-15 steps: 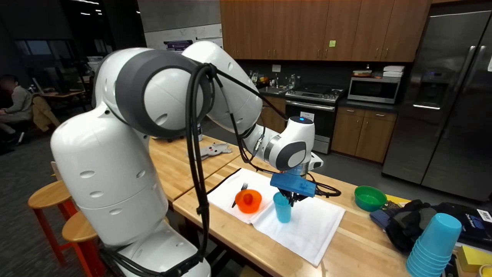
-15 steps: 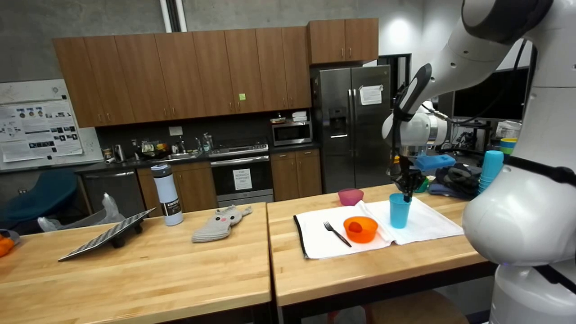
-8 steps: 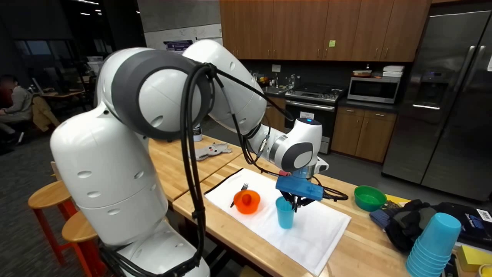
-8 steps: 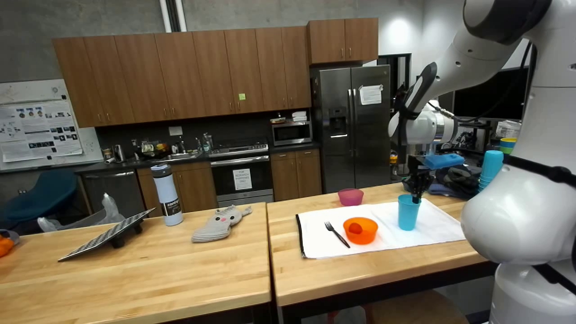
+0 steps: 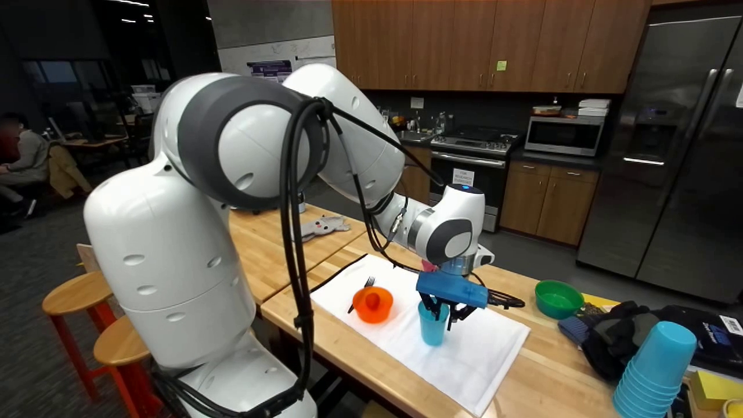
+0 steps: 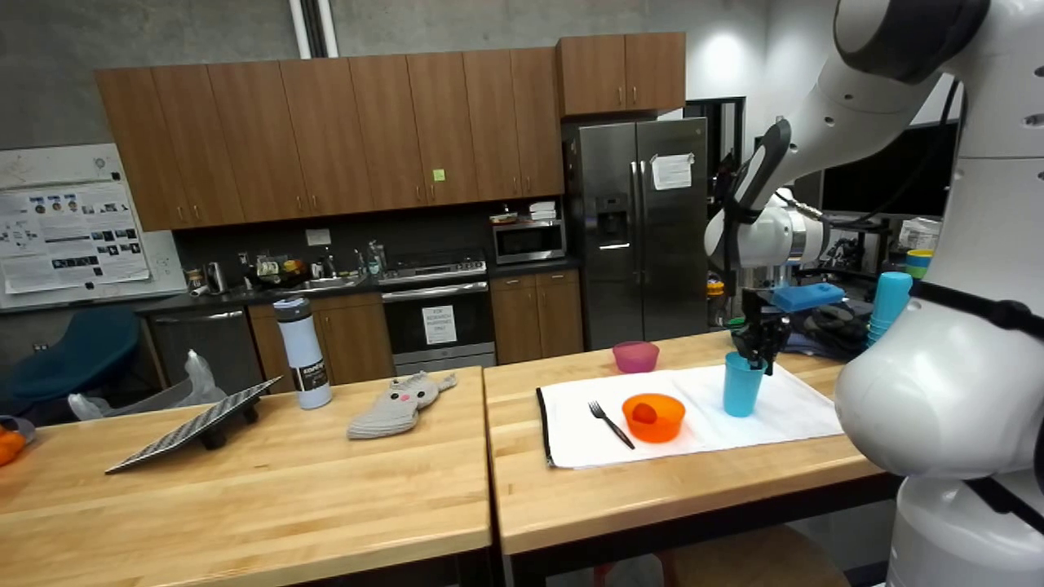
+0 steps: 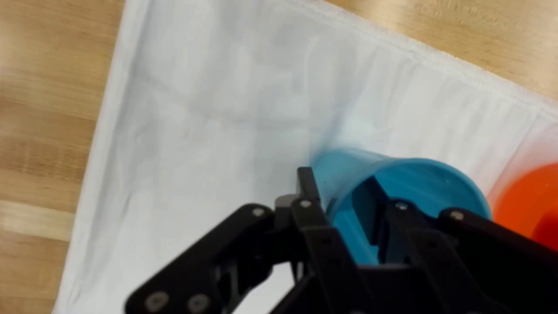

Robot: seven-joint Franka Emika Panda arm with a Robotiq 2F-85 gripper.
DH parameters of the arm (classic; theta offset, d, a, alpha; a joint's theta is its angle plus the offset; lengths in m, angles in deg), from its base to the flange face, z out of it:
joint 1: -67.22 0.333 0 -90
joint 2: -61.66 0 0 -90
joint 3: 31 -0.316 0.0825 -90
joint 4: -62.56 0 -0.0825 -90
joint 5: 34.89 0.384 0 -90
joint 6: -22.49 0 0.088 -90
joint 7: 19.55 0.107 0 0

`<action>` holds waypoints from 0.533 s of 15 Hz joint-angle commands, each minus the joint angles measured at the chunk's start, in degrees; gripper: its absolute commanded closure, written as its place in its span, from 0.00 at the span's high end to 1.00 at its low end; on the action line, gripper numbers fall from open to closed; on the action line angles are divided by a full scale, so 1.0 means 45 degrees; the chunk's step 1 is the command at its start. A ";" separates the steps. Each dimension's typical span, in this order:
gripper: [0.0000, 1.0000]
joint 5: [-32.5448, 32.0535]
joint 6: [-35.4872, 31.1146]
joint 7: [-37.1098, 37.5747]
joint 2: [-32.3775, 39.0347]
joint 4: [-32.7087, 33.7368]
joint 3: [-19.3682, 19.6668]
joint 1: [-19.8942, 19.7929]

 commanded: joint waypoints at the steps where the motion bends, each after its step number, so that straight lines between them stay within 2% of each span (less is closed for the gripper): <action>1: 0.55 0.0003 0.0026 0.0007 -0.0007 0.0010 -0.0119 -0.0114; 3: 0.59 -0.0407 0.0218 0.0420 -0.0298 -0.0077 -0.0217 -0.0104; 6: 0.77 -0.1486 0.0679 0.0946 -0.0931 -0.0296 -0.0312 -0.0177; 7: 0.84 -0.1619 0.1314 0.1274 -0.0741 0.0394 -0.0485 -0.0022; 8: 0.91 -0.1964 0.1661 0.1503 -0.0941 0.0449 -0.0537 -0.0040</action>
